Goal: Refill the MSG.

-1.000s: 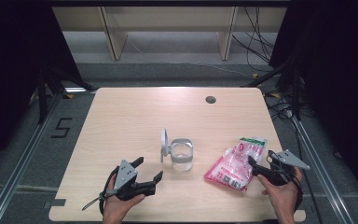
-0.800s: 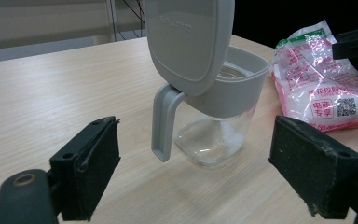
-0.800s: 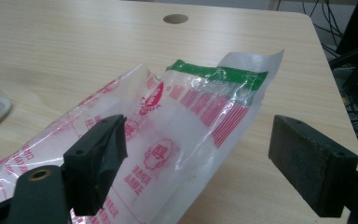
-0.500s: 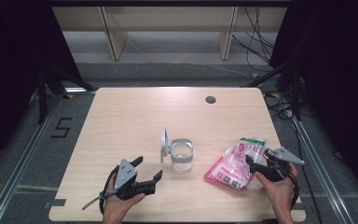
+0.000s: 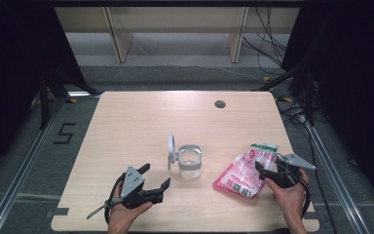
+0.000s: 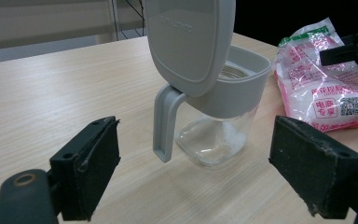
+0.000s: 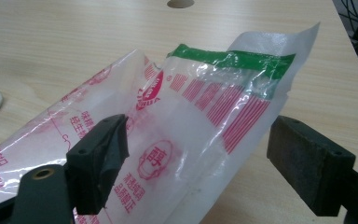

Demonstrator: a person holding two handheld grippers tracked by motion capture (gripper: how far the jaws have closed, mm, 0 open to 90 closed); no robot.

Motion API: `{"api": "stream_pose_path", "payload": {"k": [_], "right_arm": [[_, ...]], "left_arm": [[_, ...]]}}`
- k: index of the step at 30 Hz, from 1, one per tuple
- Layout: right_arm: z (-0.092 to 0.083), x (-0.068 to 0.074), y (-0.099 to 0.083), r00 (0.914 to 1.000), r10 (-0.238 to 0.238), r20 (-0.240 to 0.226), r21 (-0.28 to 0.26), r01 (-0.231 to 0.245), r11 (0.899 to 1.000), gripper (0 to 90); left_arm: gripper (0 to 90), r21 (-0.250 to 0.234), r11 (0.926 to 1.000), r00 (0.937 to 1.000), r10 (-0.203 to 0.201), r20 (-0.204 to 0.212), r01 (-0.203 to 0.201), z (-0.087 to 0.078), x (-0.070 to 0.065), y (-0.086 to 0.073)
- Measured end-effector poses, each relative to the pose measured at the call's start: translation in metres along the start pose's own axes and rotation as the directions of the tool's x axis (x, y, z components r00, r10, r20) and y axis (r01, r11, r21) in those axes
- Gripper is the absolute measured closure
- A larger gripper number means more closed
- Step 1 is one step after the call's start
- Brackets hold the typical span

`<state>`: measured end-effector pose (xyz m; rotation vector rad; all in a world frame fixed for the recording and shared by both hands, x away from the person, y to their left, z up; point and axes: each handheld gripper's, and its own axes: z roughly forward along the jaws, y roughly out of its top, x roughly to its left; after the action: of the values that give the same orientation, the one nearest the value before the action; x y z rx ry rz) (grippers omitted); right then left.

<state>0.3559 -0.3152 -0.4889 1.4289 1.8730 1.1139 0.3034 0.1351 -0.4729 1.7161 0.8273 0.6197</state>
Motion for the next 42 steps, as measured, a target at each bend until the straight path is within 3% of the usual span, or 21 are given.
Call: {"api": "stream_pose_path", "payload": {"k": [3, 4, 6, 7, 8, 13, 14, 16, 17, 20, 23, 24, 27, 28, 31, 32, 33, 34, 40, 41, 42], "right_arm": [[0.002, 0.001, 0.0, 0.9994, 0.033, 0.006, 0.016, -0.033, 0.999, 21.8], [0.003, -0.002, 0.001, 1.0, 0.005, 0.006, 0.008, -0.005, 1.0, 22.4], [0.004, -0.002, 0.0, 1.0, 0.004, -0.009, 0.01, -0.004, 1.0, 22.9], [0.004, 0.001, 0.0, 0.9995, 0.032, -0.003, 0.009, -0.032, 0.999, 23.2], [0.005, -0.001, 0.001, 1.0, -0.002, -0.01, 0.008, 0.002, 1.0, 24.0], [0.011, 0.004, 0.001, 0.9996, -0.004, -0.027, 0.021, 0.005, 1.0, 27.1], [0.012, 0.008, 0.001, 0.9996, 0.019, -0.02, 0.025, -0.018, 1.0, 27.7], [0.014, 0.006, 0.002, 0.9995, -0.013, -0.03, 0.02, 0.014, 1.0, 29.0], [0.014, 0.01, 0.002, 0.9991, 0.025, -0.033, 0.037, -0.024, 0.999, 30.0], [0.016, 0.005, 0.002, 0.9984, -0.01, -0.055, 0.019, 0.011, 1.0, 34.2], [0.016, 0.005, 0.003, 0.9972, 0.0, -0.075, 0.034, 0.002, 0.999, 37.7], [0.016, 0.009, 0.003, 0.9968, 0.041, -0.069, 0.048, -0.037, 0.998, 39.1], [0.02, 0.008, 0.003, 0.9969, 0.006, -0.078, 0.03, -0.004, 1.0, 42.1], [0.018, 0.01, 0.003, 0.995, 0.035, -0.094, 0.05, -0.03, 0.998, 43.9], [0.022, 0.008, 0.004, 0.9954, 0.001, -0.096, 0.053, 0.004, 0.999, 48.4], [0.022, 0.008, 0.004, 0.9954, 0.001, -0.096, 0.053, 0.004, 0.999, 48.4], [0.022, 0.012, 0.003, 0.9924, 0.055, -0.111, 0.058, -0.048, 0.997, 51.1], [0.022, 0.009, 0.003, 0.9905, 0.027, -0.135, 0.059, -0.02, 0.998, 53.8], [0.024, 0.009, 0.004, 0.9903, 0.002, -0.139, 0.043, 0.004, 0.999, 63.6], [0.025, 0.013, 0.003, 0.9899, 0.044, -0.135, 0.053, -0.037, 0.998, 65.8], [0.023, 0.012, 0.004, 0.9885, 0.037, -0.146, 0.061, -0.028, 0.998, 67.8]], "left_arm": [[15.1, 0.011, 0.9999, 1.0, 0.009, -0.001, -0.009, 0.0, -0.001, 0.0], [15.1, 0.014, 0.9998, 0.9999, 0.01, -0.001, -0.01, -0.001, -0.001, 0.0], [15.1, 0.01, 0.9999, 1.0, 0.007, -0.002, -0.007, -0.001, -0.002, -0.001], [15.1, -0.004, 1.0, 1.0, -0.003, 0.0, 0.003, 0.0, -0.002, -0.002], [15.1, -0.001, 0.9999, 0.9999, -0.01, 0.005, 0.01, -0.001, -0.003, -0.002], [15.1, 0.01, 0.9999, 1.0, 0.007, -0.003, -0.007, -0.003, -0.001, -0.001], [15.1, 0.012, 0.9998, 0.9999, 0.014, -0.002, -0.014, -0.003, -0.001, -0.001], [15.1, -0.001, 1.0, 1.0, 0.005, 0.007, -0.005, -0.001, -0.002, -0.002], [15.1, 0.012, 0.9999, 1.0, 0.004, 0.001, -0.004, -0.002, -0.003, -0.002], [15.1, 0.012, 0.9998, 0.9999, 0.015, 0.001, -0.015, -0.001, -0.003, -0.002], [15.1, 0.008, 0.9998, 0.9998, 0.021, 0.001, -0.021, 0.0, -0.003, -0.002], [15.1, 0.007, 0.9998, 0.9998, 0.02, 0.001, -0.02, 0.0, -0.003, -0.002], [15.1, 0.009, 0.9997, 0.9998, 0.022, 0.0, -0.022, -0.001, -0.003, -0.002], [15.1, 0.016, 0.9998, 0.9999, 0.015, 0.0, -0.015, -0.002, -0.003, -0.002], [15.1, 0.016, 0.9999, 1.0, -0.002, -0.005, 0.002, -0.002, -0.004, -0.002], [15.1, 0.016, 0.9999, 1.0, -0.002, -0.005, 0.002, -0.002, -0.004, -0.002], [15.1, 0.016, 0.9999, 1.0, 0.005, -0.003, -0.005, -0.002, -0.003, -0.002], [15.1, 0.018, 0.9998, 0.9999, 0.012, -0.002, -0.012, -0.002, -0.003, -0.002], [15.1, 0.015, 0.9996, 0.9997, 0.026, 0.004, -0.026, -0.001, -0.003, -0.002], [15.1, 0.01, 0.9999, 0.9999, 0.009, 0.006, -0.009, 0.0, -0.004, -0.003], [15.1, 0.01, 0.9999, 0.9999, 0.014, 0.006, -0.014, 0.0, -0.004, -0.003]]}}
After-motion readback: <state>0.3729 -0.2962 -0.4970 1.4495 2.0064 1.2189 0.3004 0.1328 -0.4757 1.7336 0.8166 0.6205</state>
